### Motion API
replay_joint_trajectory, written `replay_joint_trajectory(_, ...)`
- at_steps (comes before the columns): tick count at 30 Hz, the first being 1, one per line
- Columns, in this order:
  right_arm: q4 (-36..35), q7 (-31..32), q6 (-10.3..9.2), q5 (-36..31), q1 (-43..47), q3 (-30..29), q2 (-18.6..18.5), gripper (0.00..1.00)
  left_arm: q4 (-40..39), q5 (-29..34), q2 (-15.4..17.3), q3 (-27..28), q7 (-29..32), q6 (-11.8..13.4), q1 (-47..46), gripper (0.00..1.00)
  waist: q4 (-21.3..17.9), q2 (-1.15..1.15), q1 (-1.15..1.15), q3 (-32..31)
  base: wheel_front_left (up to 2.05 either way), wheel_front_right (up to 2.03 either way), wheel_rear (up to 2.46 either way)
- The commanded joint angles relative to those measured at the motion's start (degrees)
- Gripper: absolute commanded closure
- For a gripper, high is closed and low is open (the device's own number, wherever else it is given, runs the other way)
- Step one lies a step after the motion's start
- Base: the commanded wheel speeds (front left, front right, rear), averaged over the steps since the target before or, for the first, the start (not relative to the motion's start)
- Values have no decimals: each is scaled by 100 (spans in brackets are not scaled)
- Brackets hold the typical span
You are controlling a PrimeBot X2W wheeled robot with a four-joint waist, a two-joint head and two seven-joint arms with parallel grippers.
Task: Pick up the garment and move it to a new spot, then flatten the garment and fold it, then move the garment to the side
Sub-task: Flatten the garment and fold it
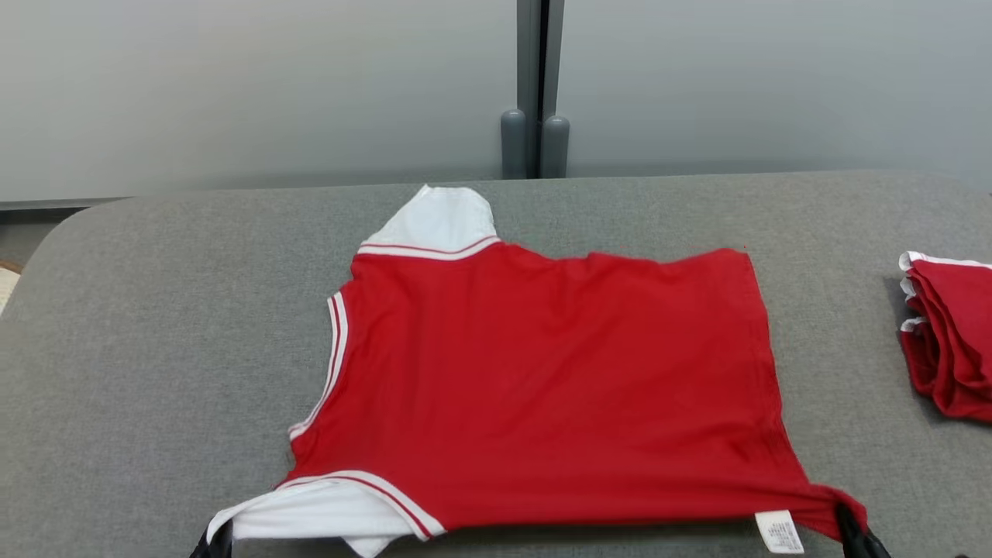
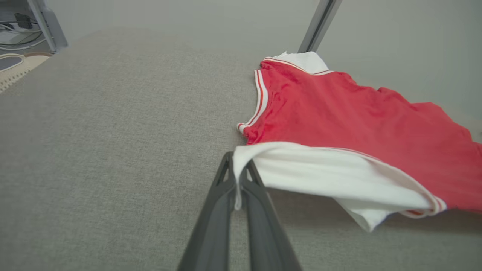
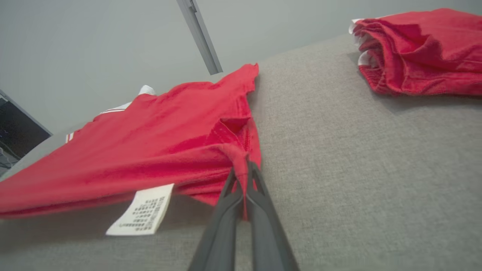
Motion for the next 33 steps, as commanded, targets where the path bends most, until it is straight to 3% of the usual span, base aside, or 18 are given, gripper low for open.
replay_joint_trajectory(1, -159, 100, -16, -70, 200, -184, 40, 100, -343, 54, 110, 87, 144, 154, 210, 100, 75, 0, 0, -113, 0, 0, 0)
replay_joint_trajectory(6, -583, 491, -16, -226, 562, -468, 253, 100, -1119, 78, 201, 112, 510, 361, 515, 100, 43, 0, 0, -167, 0, 0, 0)
replay_joint_trajectory(10, -823, 917, -16, -299, 606, -541, 396, 100, -1281, 11, 235, 64, 766, 391, 377, 100, -67, 0, 0, -136, 0, 0, 0)
replay_joint_trajectory(18, -697, 1781, -15, -378, -189, -621, 521, 100, -574, -486, 365, 65, 1112, -23, -586, 100, -319, 0, 0, 389, 0, 0, 0)
replay_joint_trajectory(24, -451, 1898, -15, -466, -1131, -504, 518, 100, 268, -780, 519, 82, 1256, -415, -1503, 100, -490, 0, 0, 919, 0, 0, 0)
replay_joint_trajectory(25, -394, 1850, -15, -501, -1252, -489, 514, 72, 391, -818, 526, 54, 1263, -493, -1639, 100, -494, 0, 0, 991, 0, 0, 0)
replay_joint_trajectory(26, -358, 1776, -15, -502, -1361, -468, 535, 29, 515, -859, 503, 51, 1228, -556, -1782, 86, -487, 0, 0, 1044, 0, 0, 0)
replay_joint_trajectory(27, -335, 1705, -14, -539, -1452, -432, 532, 0, 637, -833, 527, 41, 1183, -611, -1912, 52, -480, 0, 0, 1102, 0, 0, 0)
replay_joint_trajectory(28, -328, 1604, -14, -586, -1536, -377, 510, 0, 737, -808, 531, 22, 1111, -668, -2033, 0, -471, 0, 0, 1153, 0, 0, 0)
replay_joint_trajectory(33, -544, 707, -10, -942, -1721, -273, 422, 0, 978, -557, 278, 95, 49, -754, -2399, 0, -426, 0, 0, 1247, 0, 0, 0)
